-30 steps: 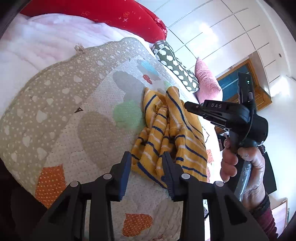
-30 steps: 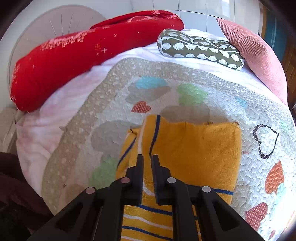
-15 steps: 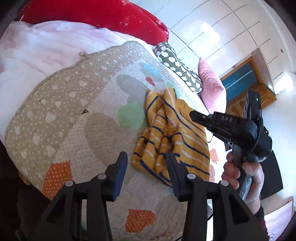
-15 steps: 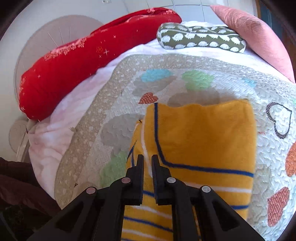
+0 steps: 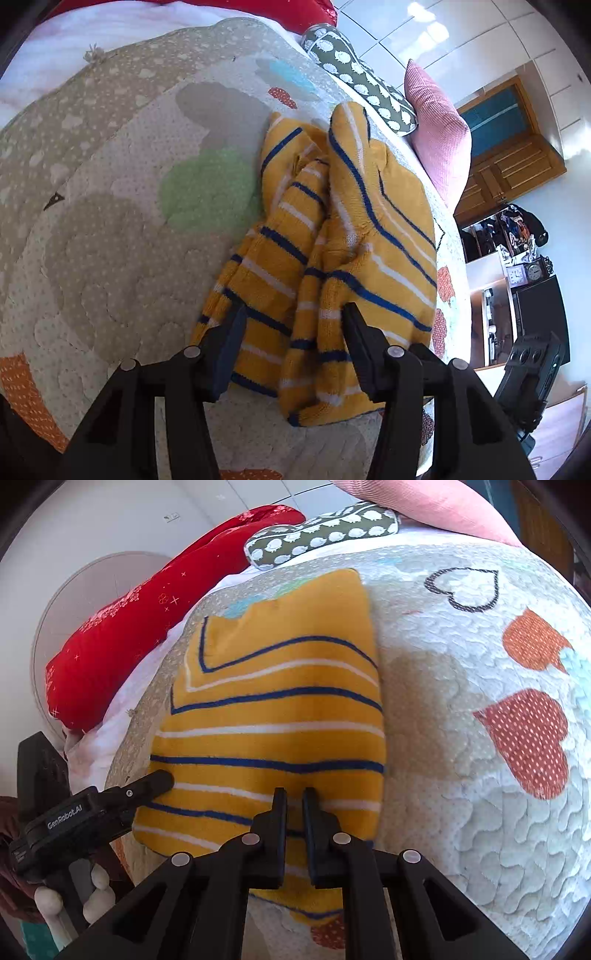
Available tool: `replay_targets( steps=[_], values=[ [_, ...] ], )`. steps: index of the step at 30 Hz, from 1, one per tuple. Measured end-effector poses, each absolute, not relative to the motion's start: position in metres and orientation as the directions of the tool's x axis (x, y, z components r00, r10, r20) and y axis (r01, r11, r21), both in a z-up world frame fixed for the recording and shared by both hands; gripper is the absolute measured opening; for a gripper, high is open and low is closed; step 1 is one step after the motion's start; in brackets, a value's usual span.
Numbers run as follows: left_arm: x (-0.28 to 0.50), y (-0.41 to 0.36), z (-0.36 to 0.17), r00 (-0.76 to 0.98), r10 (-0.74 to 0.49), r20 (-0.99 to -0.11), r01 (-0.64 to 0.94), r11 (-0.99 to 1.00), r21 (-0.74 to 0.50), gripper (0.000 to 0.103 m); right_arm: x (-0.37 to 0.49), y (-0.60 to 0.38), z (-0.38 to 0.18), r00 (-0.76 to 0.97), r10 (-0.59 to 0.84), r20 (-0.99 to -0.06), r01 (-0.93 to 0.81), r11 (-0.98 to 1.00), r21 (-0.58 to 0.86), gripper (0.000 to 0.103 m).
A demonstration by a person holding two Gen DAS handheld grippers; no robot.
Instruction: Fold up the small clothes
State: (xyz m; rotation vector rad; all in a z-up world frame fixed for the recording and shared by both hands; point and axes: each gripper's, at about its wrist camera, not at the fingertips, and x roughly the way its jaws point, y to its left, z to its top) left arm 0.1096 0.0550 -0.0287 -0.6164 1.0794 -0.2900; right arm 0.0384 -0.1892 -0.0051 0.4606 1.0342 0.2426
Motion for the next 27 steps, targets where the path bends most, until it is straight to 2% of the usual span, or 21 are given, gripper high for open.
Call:
replay_targets(
  steps=[7,11,17,19,22,24,27],
  values=[
    [0.069,0.048,0.009,0.535,-0.421,-0.733,-0.033,0.856,-0.516,0.052,-0.009,-0.227,-0.003,0.572,0.404,-0.714,0.121,0.819,0.561,0.01],
    [0.027,0.027,0.05,0.651,-0.305,-0.695,0.018,0.921,-0.388,0.053,-0.035,-0.24,0.008,0.62,0.33,-0.712,0.163,0.833,0.528,0.01],
    [-0.036,0.004,0.107,0.812,-0.124,-0.571,0.014,0.981,-0.192,0.081,-0.072,-0.248,0.034,0.682,0.235,-0.693,0.18,0.864,0.47,0.011],
    [-0.052,0.002,0.123,0.849,-0.081,-0.522,-0.004,0.987,-0.159,0.089,-0.083,-0.249,0.047,0.705,0.199,-0.681,0.179,0.879,0.442,0.019],
    [-0.067,-0.004,0.14,0.884,-0.036,-0.465,-0.019,0.993,-0.112,0.093,-0.1,-0.247,0.068,0.745,0.147,-0.65,0.167,0.903,0.395,0.034],
    [-0.072,-0.007,0.147,0.893,-0.031,-0.448,-0.014,0.995,-0.096,0.093,-0.106,-0.244,0.078,0.765,0.113,-0.634,0.161,0.92,0.358,0.039],
    [-0.077,-0.01,0.153,0.896,-0.031,-0.442,-0.005,0.997,-0.081,0.093,-0.11,-0.239,0.087,0.774,0.092,-0.626,0.15,0.934,0.323,0.039]
  ],
)
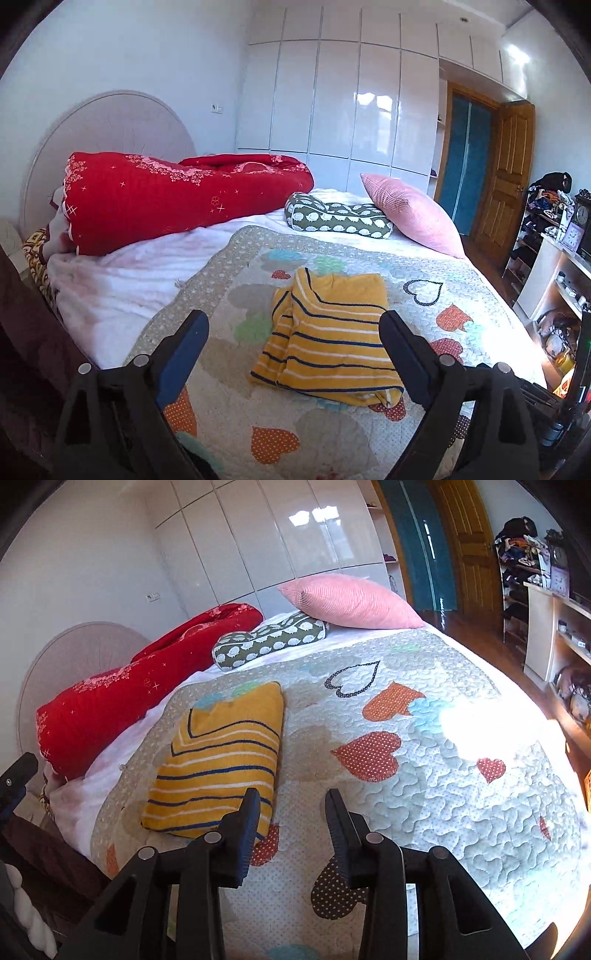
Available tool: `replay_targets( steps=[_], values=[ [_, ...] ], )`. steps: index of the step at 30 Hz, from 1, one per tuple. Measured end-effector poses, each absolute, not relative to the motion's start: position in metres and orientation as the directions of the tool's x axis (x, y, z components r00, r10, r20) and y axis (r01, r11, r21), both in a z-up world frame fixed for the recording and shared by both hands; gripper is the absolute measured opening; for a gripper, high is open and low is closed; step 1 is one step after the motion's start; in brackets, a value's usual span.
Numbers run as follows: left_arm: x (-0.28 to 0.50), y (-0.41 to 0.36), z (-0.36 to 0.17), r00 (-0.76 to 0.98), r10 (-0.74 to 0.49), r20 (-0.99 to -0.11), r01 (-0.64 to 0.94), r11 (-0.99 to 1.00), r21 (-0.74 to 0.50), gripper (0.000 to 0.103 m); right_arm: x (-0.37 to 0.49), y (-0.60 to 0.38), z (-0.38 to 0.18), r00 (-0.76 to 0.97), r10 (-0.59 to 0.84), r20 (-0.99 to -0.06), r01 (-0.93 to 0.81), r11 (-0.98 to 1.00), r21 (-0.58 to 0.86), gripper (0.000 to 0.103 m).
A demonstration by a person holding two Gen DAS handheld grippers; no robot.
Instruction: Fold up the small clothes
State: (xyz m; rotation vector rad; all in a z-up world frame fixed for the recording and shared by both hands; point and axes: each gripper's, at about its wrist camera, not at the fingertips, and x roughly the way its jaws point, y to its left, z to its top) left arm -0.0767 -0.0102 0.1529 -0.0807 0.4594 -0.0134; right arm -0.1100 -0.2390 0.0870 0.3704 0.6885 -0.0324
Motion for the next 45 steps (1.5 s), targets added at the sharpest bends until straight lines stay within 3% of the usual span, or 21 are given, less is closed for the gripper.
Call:
replay_targets(
  steps=[26,32,35,37,45],
  values=[
    [-0.072,-0.009,0.134,0.855,-0.045,-0.517,0.015,0.998,-0.061,0.093,-0.102,-0.2,0.073,0.724,0.081,-0.685,0.103,0.969,0.223,0.045],
    [-0.075,-0.008,0.135,0.869,-0.036,-0.494,0.007,0.998,-0.061,0.093,-0.103,-0.198,0.074,0.728,0.075,-0.681,0.099,0.972,0.214,0.045],
    [-0.08,-0.005,0.138,0.887,-0.035,-0.461,-0.001,0.997,-0.077,0.093,-0.106,-0.195,0.078,0.745,0.063,-0.665,0.094,0.976,0.198,0.053],
    [-0.087,-0.001,0.142,0.906,-0.03,-0.423,-0.009,0.996,-0.09,0.099,-0.109,-0.192,0.084,0.763,0.037,-0.645,0.095,0.981,0.168,0.059],
    [-0.115,0.012,0.166,0.956,0.078,-0.282,-0.101,0.993,-0.068,0.103,-0.129,-0.176,0.12,0.842,-0.183,-0.507,0.187,0.981,-0.044,0.083]
  ],
)
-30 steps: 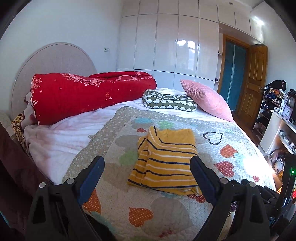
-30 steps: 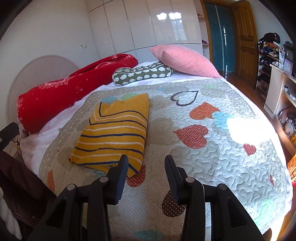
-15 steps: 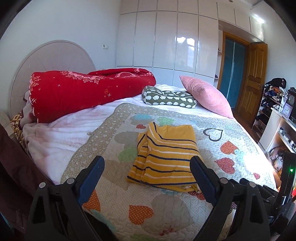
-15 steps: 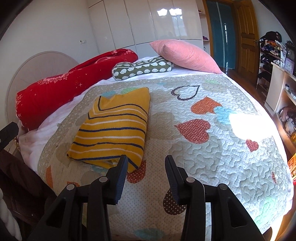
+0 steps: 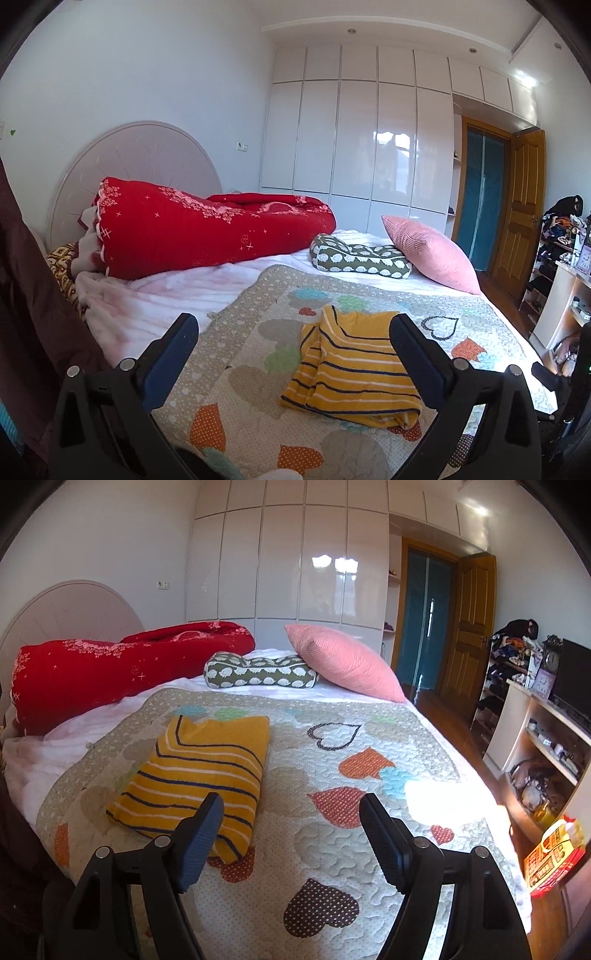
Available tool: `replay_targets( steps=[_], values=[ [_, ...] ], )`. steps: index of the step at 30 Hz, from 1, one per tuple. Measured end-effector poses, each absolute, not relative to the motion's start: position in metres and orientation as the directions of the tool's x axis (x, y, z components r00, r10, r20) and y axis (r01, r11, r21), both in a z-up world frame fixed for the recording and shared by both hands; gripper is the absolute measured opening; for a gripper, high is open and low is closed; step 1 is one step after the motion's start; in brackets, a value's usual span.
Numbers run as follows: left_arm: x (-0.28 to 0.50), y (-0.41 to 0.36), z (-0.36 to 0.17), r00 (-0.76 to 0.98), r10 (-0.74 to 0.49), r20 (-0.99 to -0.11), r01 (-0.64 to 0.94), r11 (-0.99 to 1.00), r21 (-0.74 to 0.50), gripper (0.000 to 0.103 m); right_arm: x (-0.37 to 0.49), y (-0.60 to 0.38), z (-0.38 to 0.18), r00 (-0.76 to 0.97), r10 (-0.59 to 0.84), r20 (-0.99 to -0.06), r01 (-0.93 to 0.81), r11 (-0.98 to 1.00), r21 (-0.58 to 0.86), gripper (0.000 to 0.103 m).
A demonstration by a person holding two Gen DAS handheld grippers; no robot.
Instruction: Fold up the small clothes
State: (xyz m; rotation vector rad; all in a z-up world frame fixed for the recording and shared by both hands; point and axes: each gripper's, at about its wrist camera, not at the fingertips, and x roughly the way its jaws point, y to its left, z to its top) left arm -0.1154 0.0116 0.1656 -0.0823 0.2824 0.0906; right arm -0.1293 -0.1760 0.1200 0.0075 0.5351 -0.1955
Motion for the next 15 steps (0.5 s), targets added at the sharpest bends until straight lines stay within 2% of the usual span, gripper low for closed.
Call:
replay_targets(
  steps=[2,5,7,8,9,11,12,15],
  values=[
    [-0.12,0.008,0.168,0.957,0.087,-0.275,-0.1,0.994,-0.032,0.103,-0.138,-0.172,0.131,0.865,-0.23,-0.446,0.214,0.973,-0.088,0.089],
    [-0.127,0.0,0.169,0.96,0.071,-0.269,-0.071,0.997,0.012,0.103,-0.155,-0.167,0.147,0.892,-0.322,-0.319,0.293,0.946,-0.137,0.103],
    [-0.13,-0.004,0.168,0.962,0.048,-0.267,-0.042,0.999,0.026,0.103,-0.163,-0.167,0.154,0.911,-0.33,-0.249,0.31,0.944,-0.116,0.103],
    [-0.13,-0.005,0.166,0.962,0.038,-0.27,-0.031,0.999,0.03,0.103,-0.161,-0.17,0.155,0.916,-0.306,-0.26,0.291,0.952,-0.096,0.103],
    [-0.13,-0.006,0.165,0.961,0.031,-0.276,-0.023,0.999,0.031,0.103,-0.155,-0.173,0.154,0.912,-0.268,-0.312,0.258,0.963,-0.072,0.103],
    [-0.129,-0.005,0.161,0.956,0.024,-0.292,-0.016,0.999,0.032,0.103,-0.132,-0.182,0.143,0.853,-0.222,-0.472,0.226,0.973,-0.048,0.103],
    [-0.128,-0.004,0.159,0.953,0.027,-0.301,-0.019,0.999,0.031,0.103,-0.126,-0.187,0.137,0.827,-0.223,-0.515,0.237,0.971,-0.039,0.103],
    [-0.124,0.003,0.152,0.941,0.023,-0.337,-0.02,1.0,0.014,0.103,-0.139,-0.191,0.133,0.823,-0.327,-0.465,0.346,0.937,-0.048,0.103]
  ],
)
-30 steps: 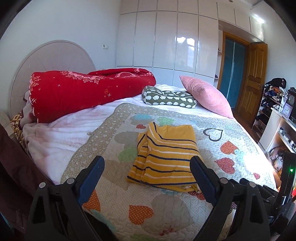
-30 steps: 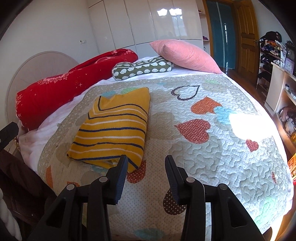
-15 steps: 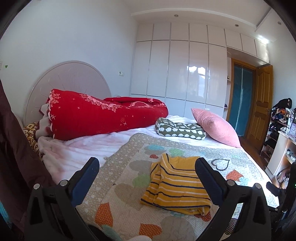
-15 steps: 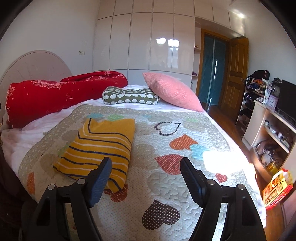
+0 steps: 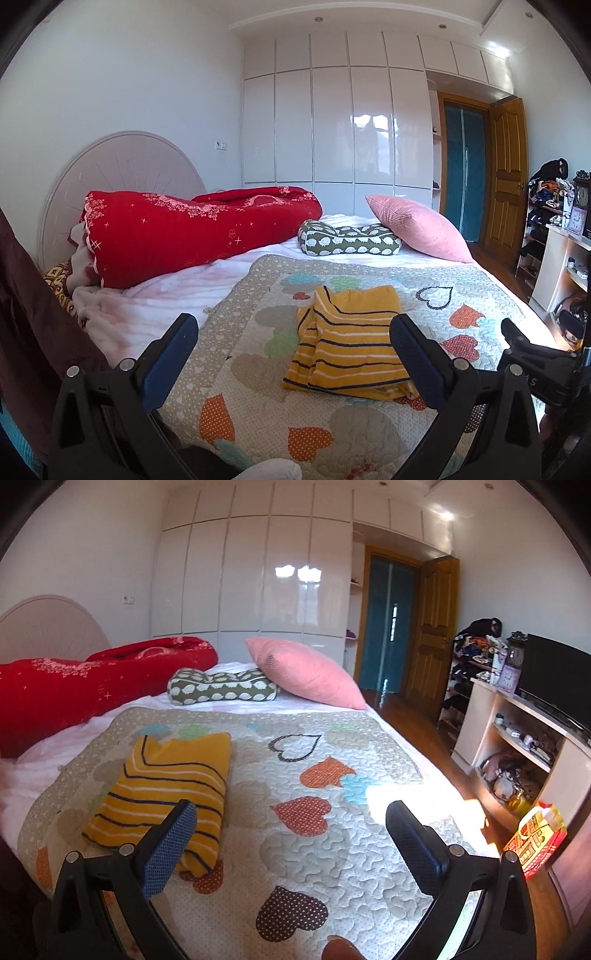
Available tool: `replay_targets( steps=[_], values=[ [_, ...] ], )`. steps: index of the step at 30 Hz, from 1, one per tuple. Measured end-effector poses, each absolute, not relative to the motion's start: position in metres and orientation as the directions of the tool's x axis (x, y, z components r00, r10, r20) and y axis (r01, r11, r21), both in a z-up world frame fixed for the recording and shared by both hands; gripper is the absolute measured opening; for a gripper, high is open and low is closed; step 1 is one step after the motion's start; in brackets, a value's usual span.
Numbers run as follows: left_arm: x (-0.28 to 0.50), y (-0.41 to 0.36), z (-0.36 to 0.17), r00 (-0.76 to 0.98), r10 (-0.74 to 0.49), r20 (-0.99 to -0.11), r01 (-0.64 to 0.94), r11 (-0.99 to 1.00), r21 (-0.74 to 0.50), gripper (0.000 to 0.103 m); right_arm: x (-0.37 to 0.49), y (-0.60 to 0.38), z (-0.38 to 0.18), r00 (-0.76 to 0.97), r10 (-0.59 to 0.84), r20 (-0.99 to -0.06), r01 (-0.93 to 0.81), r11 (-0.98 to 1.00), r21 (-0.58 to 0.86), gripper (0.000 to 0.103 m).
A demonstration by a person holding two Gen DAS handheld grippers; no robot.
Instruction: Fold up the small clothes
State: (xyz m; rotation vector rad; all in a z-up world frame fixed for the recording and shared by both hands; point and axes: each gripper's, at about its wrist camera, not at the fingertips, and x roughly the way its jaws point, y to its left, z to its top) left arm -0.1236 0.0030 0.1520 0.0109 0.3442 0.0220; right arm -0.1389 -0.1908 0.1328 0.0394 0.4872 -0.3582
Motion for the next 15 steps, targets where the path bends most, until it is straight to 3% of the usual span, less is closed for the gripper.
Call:
replay_targets(
  steps=[4,11,15],
  values=[
    [-0.121,0.011,0.143,0.925,0.035,-0.379,-0.037,0.999,0.002,0.103,-0.15,-0.181,0.149,0.861,-0.337,-0.38,0.331,0.94,-0.083,0.103],
    [-0.115,0.023,0.129,0.902,0.035,-0.43,-0.046,0.999,-0.015,0.103,-0.137,-0.166,0.139,0.829,-0.231,-0.509,0.231,0.971,-0.064,0.103],
    [-0.1,0.029,0.11,0.857,-0.012,-0.515,-0.03,0.997,-0.072,0.103,-0.128,-0.156,0.115,0.793,-0.207,-0.573,0.2,0.977,-0.075,0.103]
  ],
)
